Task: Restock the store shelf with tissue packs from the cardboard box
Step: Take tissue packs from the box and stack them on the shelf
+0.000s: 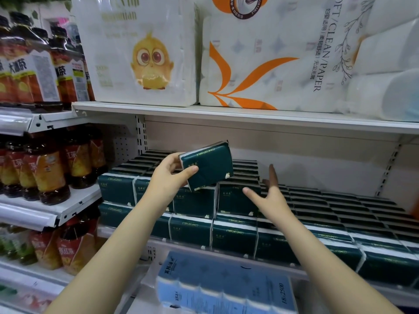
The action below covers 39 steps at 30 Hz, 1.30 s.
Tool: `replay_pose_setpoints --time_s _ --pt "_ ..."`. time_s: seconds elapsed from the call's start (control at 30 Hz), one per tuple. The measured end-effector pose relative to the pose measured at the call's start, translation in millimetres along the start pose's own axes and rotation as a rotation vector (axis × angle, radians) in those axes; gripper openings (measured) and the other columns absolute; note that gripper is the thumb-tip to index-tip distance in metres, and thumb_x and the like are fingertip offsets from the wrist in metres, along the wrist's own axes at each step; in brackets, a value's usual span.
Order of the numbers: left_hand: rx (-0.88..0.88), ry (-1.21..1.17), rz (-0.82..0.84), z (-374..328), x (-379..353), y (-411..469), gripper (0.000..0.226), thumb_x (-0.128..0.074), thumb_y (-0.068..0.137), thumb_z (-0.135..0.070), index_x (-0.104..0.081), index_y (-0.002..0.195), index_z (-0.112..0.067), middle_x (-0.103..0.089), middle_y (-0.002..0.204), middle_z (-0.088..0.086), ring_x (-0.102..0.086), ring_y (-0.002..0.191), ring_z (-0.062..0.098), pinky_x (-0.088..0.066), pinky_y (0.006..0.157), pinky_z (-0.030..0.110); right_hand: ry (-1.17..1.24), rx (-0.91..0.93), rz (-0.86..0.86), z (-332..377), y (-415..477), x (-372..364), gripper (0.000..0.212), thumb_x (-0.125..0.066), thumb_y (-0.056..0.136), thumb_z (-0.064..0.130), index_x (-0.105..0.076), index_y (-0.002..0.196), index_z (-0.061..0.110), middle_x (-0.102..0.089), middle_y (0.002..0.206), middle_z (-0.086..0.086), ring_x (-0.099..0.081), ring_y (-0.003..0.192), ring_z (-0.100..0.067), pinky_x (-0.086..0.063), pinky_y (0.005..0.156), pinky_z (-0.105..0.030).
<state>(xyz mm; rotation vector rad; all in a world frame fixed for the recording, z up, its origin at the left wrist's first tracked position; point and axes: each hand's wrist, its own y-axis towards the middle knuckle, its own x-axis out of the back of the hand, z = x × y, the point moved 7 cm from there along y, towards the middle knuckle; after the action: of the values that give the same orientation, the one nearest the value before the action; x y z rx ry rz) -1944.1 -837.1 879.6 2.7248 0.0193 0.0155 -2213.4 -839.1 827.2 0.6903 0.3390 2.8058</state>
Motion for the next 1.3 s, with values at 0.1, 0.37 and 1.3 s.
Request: replay_pose_setpoints --time_s 0.1,0.37,1.3 --pt "-0.012 0.005 0.016 -4 -6 -2 0.05 -0.069 0.088 -0.018 -0.049 0.131 -0.031 -0.068 0.112 -0.004 -0.066 0.101 0.012 -0.057 0.079 0.03 0.057 0.062 -0.051 21 2 23 0.069 -0.057 0.094 0.044 -0.02 0.152 0.038 -0.032 0.156 -0.001 -0.034 0.141 -0.022 -0.036 0.107 -0.036" --pt "-0.031 0.04 0.188 -10 -49 -10 0.053 -0.073 0.085 -0.025 -0.048 0.127 -0.043 -0.063 0.125 -0.001 -0.063 0.111 0.013 -0.056 0.089 0.037 0.186 0.201 0.17 64 -24 35 0.045 -0.064 0.093 0.025 -0.047 0.129 0.043 -0.064 0.121 0.011 -0.061 0.108 0.001 -0.051 0.088 -0.016" --pt "-0.291 1.114 0.278 47 -86 -11 0.056 -0.059 0.093 -0.041 -0.038 0.143 -0.031 -0.033 0.15 -0.009 -0.018 0.143 0.018 -0.013 0.116 0.038 -0.156 0.114 -0.026 -17 -42 7 0.063 -0.069 0.09 0.022 -0.039 0.144 0.032 -0.041 0.137 0.007 -0.037 0.12 0.0 -0.029 0.095 -0.01"
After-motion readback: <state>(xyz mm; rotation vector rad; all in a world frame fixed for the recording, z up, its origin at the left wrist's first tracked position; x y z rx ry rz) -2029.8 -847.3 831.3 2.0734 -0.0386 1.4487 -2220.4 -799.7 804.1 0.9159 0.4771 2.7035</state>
